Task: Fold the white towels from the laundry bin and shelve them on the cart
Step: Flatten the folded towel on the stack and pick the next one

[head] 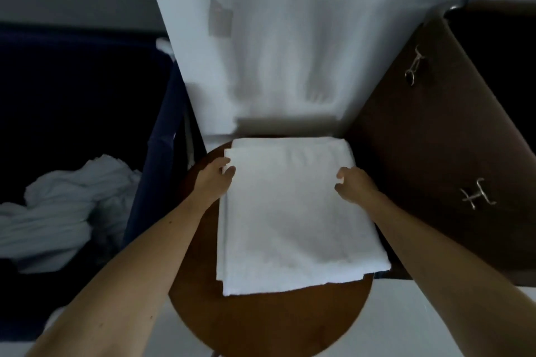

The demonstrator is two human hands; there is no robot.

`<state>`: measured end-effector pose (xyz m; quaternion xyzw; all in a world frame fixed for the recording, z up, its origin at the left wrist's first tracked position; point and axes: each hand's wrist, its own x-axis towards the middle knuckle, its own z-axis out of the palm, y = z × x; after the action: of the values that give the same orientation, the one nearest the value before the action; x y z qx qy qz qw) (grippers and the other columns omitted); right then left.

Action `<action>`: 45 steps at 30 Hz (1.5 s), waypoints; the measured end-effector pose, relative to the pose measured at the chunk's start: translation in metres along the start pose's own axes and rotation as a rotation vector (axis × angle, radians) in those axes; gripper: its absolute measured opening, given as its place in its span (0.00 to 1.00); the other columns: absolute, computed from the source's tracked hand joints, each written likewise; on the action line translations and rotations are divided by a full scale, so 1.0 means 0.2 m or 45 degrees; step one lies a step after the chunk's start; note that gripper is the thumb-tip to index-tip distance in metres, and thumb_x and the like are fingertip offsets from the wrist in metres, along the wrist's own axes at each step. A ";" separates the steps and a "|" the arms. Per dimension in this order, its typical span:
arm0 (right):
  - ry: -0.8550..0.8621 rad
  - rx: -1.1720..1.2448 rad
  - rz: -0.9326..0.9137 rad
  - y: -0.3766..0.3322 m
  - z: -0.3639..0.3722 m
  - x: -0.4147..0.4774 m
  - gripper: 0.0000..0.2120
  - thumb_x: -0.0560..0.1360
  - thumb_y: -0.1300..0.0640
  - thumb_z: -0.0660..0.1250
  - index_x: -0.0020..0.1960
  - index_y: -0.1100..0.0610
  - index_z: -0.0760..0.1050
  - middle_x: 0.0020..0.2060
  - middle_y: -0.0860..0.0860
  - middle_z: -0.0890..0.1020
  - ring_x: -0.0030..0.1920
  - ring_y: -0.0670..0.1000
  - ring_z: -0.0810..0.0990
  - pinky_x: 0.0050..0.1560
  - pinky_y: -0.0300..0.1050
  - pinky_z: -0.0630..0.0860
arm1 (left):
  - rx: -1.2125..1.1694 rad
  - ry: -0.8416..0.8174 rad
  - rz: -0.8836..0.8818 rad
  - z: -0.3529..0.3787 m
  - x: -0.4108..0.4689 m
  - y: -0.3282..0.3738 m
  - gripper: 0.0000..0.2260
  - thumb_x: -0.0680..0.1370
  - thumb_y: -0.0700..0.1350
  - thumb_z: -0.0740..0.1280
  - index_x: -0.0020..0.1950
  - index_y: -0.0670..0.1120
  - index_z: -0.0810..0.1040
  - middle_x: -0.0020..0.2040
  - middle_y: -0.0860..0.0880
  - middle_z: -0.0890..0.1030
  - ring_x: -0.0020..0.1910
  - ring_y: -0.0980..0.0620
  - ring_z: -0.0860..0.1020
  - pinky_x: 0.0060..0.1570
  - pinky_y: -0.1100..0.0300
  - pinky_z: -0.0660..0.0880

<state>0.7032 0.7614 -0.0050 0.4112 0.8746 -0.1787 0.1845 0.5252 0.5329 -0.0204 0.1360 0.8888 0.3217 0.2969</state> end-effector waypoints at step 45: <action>-0.094 1.179 0.365 0.39 0.56 0.28 0.53 0.63 0.57 0.79 0.76 0.51 0.47 0.73 0.51 0.61 0.71 0.53 0.64 0.66 0.46 0.64 | -0.713 -0.005 -0.650 0.57 0.04 -0.37 0.32 0.64 0.51 0.79 0.64 0.44 0.73 0.59 0.44 0.78 0.54 0.46 0.78 0.53 0.55 0.74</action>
<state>0.7505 0.7916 -0.1418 0.5597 0.6307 -0.5363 0.0360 0.5855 0.5371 -0.1430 -0.1756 0.7711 0.4675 0.3950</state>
